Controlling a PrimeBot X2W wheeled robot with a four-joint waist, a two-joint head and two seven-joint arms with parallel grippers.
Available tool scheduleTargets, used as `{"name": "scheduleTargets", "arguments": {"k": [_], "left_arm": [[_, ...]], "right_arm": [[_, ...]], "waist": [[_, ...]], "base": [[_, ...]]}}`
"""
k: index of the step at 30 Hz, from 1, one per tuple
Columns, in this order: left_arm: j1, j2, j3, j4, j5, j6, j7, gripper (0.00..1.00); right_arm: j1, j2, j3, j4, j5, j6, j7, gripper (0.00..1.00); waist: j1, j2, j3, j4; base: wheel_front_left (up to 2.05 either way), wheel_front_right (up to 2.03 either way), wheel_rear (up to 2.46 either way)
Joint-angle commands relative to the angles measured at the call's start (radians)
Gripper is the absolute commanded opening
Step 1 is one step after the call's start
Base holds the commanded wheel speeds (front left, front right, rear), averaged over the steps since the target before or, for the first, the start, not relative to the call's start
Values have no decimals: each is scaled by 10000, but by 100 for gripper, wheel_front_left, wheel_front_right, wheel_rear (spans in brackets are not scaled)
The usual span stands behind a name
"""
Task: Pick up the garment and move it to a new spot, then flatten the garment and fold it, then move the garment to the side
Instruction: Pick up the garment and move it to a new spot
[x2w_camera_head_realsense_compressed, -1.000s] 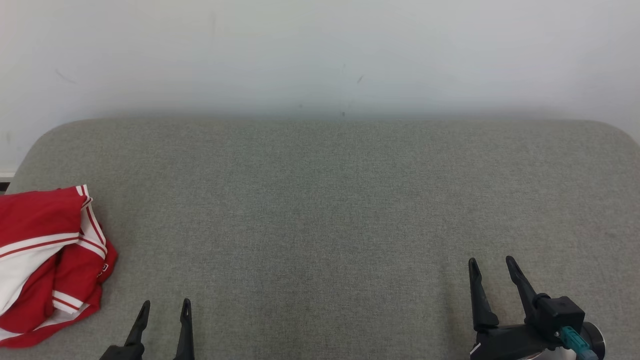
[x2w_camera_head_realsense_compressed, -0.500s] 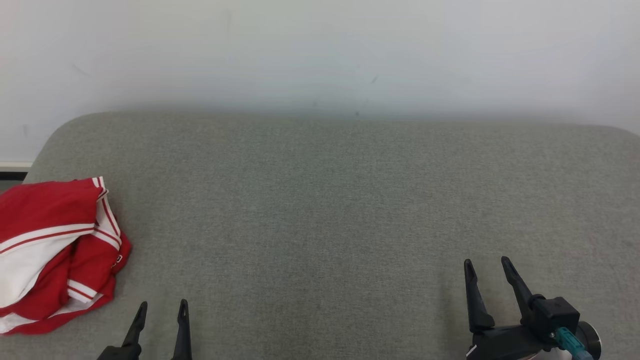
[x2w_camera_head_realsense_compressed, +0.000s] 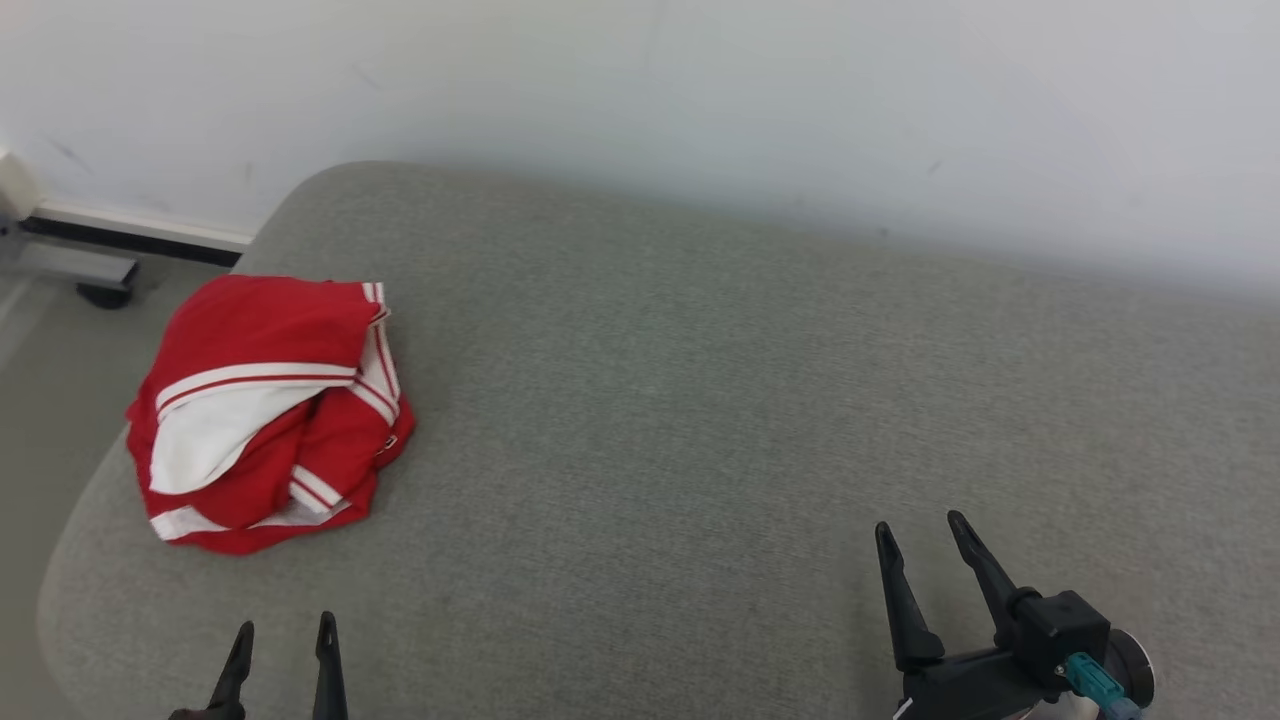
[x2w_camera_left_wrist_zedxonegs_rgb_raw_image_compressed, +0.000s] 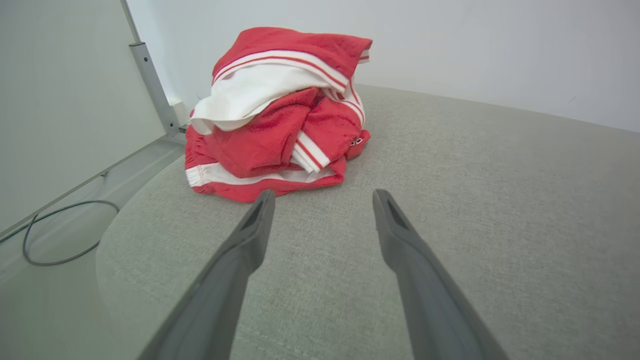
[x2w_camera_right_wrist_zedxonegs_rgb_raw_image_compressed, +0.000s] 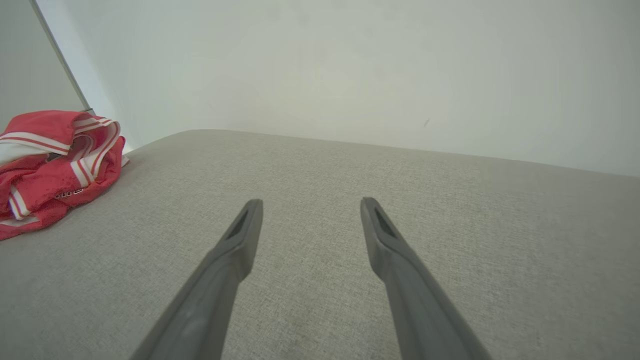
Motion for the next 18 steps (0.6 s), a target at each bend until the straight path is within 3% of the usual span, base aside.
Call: {"name": "scheduleTargets", "arguments": {"k": [1,10,18], "left_arm": [[248,-8,127,-12,-4,57,-35,100],[527,-15,693,0,-121,45,-35,100],[440,-11,746,104,-478,-2,-35,100]], "right_arm": [[-136,-7,131,13,30,-21,-7,100],[-300,6,535,108,118,-21,-7,100],[-348,-135,686,169,162,-21,-7,100]], "waist": [[-1,0,81,1169],[-1,0,137,2004],[-1,0,307,1988]], "base": [[0,0,0],[0,0,0],[0,0,0]]}}
